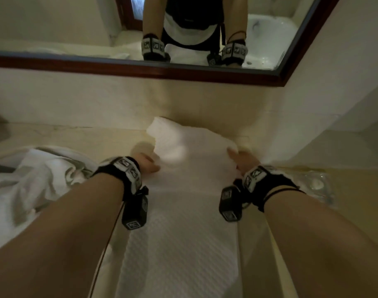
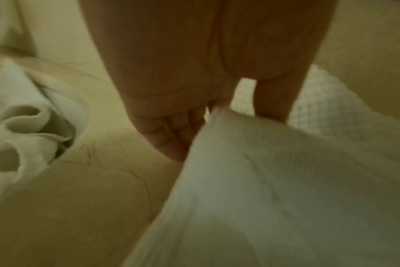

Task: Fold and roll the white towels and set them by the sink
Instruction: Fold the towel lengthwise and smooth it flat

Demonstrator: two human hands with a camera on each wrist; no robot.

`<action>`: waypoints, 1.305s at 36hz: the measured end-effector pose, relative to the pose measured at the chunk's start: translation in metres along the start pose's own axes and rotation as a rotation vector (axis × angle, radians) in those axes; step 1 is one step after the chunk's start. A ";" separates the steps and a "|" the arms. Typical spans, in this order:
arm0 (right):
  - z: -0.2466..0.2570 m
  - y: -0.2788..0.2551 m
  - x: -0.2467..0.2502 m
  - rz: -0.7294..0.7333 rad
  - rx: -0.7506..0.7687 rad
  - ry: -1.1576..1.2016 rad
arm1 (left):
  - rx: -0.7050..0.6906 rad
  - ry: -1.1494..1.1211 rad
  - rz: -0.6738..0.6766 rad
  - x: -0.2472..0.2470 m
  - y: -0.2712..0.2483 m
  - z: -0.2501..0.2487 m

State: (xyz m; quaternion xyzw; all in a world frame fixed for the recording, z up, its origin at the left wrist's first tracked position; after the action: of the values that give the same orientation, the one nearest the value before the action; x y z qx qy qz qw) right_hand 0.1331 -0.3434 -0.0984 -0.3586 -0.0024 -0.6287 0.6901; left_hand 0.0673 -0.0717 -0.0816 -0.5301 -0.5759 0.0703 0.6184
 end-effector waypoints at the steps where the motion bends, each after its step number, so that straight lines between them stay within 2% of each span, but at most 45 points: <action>1: -0.003 -0.006 -0.003 0.034 -0.028 -0.138 | -0.008 0.048 -0.034 -0.001 0.007 0.001; 4: -0.028 -0.009 -0.009 0.127 -0.057 -0.415 | 0.009 -0.007 -0.022 -0.006 0.013 -0.004; 7: -0.033 -0.009 -0.013 0.141 -0.104 -0.453 | -0.007 0.071 -0.045 -0.007 0.007 -0.009; 9: -0.029 -0.011 -0.017 0.147 -0.104 -0.464 | -0.087 -0.086 -0.087 -0.002 0.008 -0.011; 10: -0.025 -0.009 -0.016 0.111 -0.091 -0.452 | -0.107 -0.170 -0.056 0.000 0.010 -0.009; 13: -0.001 -0.012 -0.007 0.009 -0.043 -0.285 | -0.227 -0.567 0.017 0.014 0.020 -0.005; 15: 0.018 -0.013 0.006 -0.081 0.063 -0.063 | -0.318 -0.823 0.092 0.030 0.010 -0.008; 18: 0.040 -0.019 0.026 -0.231 0.202 0.251 | -0.489 -0.948 0.061 0.057 -0.011 -0.023; 22: 0.065 -0.028 0.036 -0.328 0.299 0.332 | -0.584 -0.888 -0.081 0.078 -0.020 -0.032; 26: 0.076 -0.025 0.034 -0.328 0.368 0.345 | -0.582 -0.855 -0.145 0.080 -0.009 -0.029; 28: 0.069 -0.021 0.029 -0.299 0.348 0.266 | -0.504 -0.797 -0.189 0.074 -0.001 -0.021; 30: 0.052 -0.019 0.019 -0.242 0.276 0.150 | -0.356 -0.636 -0.197 0.062 0.008 -0.011; 32: 0.027 -0.016 0.005 -0.150 0.146 0.035 | -0.212 -0.404 -0.123 0.045 0.014 -0.002; 35: 0.000 -0.011 -0.013 -0.006 0.070 0.002 | -0.188 -0.209 -0.024 0.025 0.011 0.002; 37: -0.004 -0.008 -0.018 0.034 0.097 -0.043 | -0.238 -0.217 -0.039 0.021 0.009 -0.003; 39: 0.000 -0.002 -0.017 0.016 0.120 -0.054 | -0.273 -0.327 -0.044 0.025 0.004 -0.010; 42: 0.013 0.002 -0.019 -0.019 0.108 0.019 | -0.250 -0.508 -0.039 0.037 -0.002 -0.022; 47: 0.016 0.000 -0.014 -0.038 0.046 -0.103 | -0.270 -0.427 -0.083 0.037 -0.001 -0.038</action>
State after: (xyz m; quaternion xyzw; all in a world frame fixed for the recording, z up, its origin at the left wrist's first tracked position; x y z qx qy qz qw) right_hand 0.1377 -0.3231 -0.0930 -0.3744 -0.0590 -0.6220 0.6852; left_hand 0.1080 -0.0684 -0.0487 -0.5571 -0.7187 0.0776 0.4088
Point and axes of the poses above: each hand's wrist, its own y-axis towards the middle knuckle, its own x-axis out of the back of the hand, z = x × y, the point moved 4 cm from there along y, towards the middle knuckle, and after that the axes turned 10 degrees about x, right-handed, at the moved point
